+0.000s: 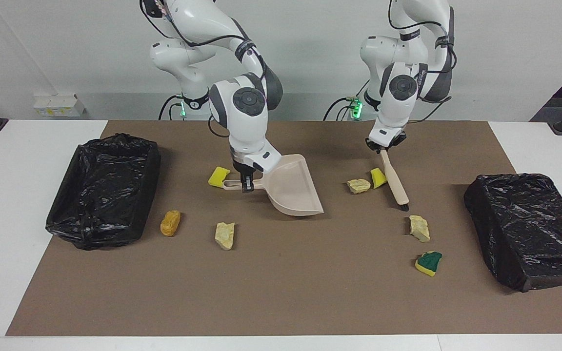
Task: Sweep and dump trash in bin
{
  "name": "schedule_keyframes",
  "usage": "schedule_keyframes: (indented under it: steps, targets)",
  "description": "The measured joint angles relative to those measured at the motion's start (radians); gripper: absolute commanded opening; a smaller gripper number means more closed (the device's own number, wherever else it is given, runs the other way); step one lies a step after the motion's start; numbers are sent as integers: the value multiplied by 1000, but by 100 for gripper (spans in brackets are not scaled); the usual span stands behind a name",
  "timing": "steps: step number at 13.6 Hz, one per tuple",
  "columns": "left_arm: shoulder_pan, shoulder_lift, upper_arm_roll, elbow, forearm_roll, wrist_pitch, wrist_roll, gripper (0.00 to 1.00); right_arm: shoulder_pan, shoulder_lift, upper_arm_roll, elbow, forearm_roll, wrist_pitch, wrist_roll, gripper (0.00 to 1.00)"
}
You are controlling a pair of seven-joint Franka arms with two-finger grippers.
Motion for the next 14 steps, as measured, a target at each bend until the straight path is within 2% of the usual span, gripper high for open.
schedule_keyframes:
  steps: [4,7,11,14]
  targets:
    - [11,16,9,99,-9,-86,169,0,18,11,3,-55,0,54,115,0]
    - [107,43,18,202,-8,-96,342,0,20,12,3,-57,1,54,144,0]
    - [286,202,27,418,-9,-65,680,0,38,12,3,-58,0,46,190,0]
    - [369,372,26,603,-9,-12,868,0,49,11,3,-61,-2,14,226,0]
